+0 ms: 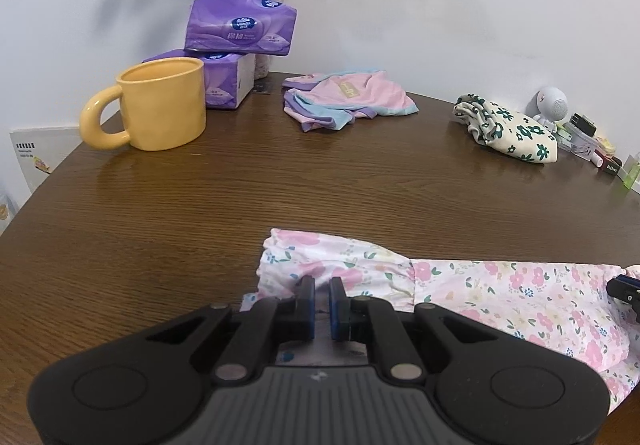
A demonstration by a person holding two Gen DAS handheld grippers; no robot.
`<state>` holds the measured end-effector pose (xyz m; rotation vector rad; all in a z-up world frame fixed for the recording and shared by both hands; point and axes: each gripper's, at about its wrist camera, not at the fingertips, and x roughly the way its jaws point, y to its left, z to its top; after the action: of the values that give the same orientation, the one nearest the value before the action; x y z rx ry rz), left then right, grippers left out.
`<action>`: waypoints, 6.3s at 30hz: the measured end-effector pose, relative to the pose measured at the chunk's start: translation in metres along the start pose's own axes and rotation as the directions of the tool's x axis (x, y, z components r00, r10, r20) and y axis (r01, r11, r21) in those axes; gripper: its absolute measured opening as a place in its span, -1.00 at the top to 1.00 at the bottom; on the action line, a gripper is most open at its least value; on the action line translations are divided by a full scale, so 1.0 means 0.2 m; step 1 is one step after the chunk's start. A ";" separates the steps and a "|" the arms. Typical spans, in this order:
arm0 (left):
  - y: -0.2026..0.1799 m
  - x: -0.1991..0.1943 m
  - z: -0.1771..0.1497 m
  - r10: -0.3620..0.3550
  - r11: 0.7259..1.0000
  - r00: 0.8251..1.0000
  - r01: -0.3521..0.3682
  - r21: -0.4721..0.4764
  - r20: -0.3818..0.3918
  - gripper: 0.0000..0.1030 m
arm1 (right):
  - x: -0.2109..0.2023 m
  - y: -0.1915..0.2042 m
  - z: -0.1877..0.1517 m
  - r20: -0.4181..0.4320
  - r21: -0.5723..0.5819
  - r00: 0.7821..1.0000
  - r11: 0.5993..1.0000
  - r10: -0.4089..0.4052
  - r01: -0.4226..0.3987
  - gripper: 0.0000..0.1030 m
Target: Fold clothes
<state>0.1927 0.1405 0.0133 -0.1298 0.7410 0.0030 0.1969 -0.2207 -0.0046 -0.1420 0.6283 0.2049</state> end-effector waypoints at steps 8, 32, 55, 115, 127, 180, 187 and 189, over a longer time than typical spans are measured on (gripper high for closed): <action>0.00 0.00 0.00 -0.012 1.000 1.000 0.012 -0.005 0.004 0.84 | 0.00 0.00 0.00 0.000 0.001 1.000 1.000 0.002 -0.002 0.65; -0.30 -0.14 -0.01 -0.097 0.995 0.993 0.095 0.031 0.067 -0.32 | -0.13 0.03 0.06 0.084 -0.025 0.996 1.000 -0.005 0.008 -0.05; -1.04 -0.15 -0.10 -0.278 0.933 0.960 0.269 0.238 0.006 -0.32 | -0.40 -0.39 -0.05 0.108 0.173 0.992 0.984 -0.059 0.040 -0.42; -1.80 0.15 -0.16 -0.371 0.886 0.924 0.383 0.263 -0.093 0.61 | -0.47 -0.84 -0.51 0.109 0.793 0.983 0.583 0.147 -0.175 0.23; -1.81 0.17 -0.19 -0.373 0.877 0.921 0.390 0.281 -0.115 0.62 | -0.44 -0.87 -0.53 0.139 0.825 0.980 0.530 0.144 -0.195 0.23; -1.79 0.19 -0.20 -0.387 0.870 0.913 0.407 0.278 -0.125 0.63 | -0.36 -0.82 -0.50 0.153 0.916 0.987 0.367 0.049 -0.160 0.22; -1.79 0.19 -0.20 -0.389 0.870 0.913 0.409 0.276 -0.126 0.63 | -0.38 -0.80 -0.51 0.148 0.920 0.987 0.357 0.065 -0.161 0.20; -1.79 0.19 -0.20 -0.389 0.869 0.912 0.409 0.277 -0.126 0.63 | -0.38 -0.80 -0.53 0.151 0.925 0.986 0.340 0.076 -0.168 0.20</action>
<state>0.2112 -0.2204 0.0004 0.0079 0.7616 -0.5126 0.1137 -0.4068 -0.0318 1.0822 0.5888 -0.0432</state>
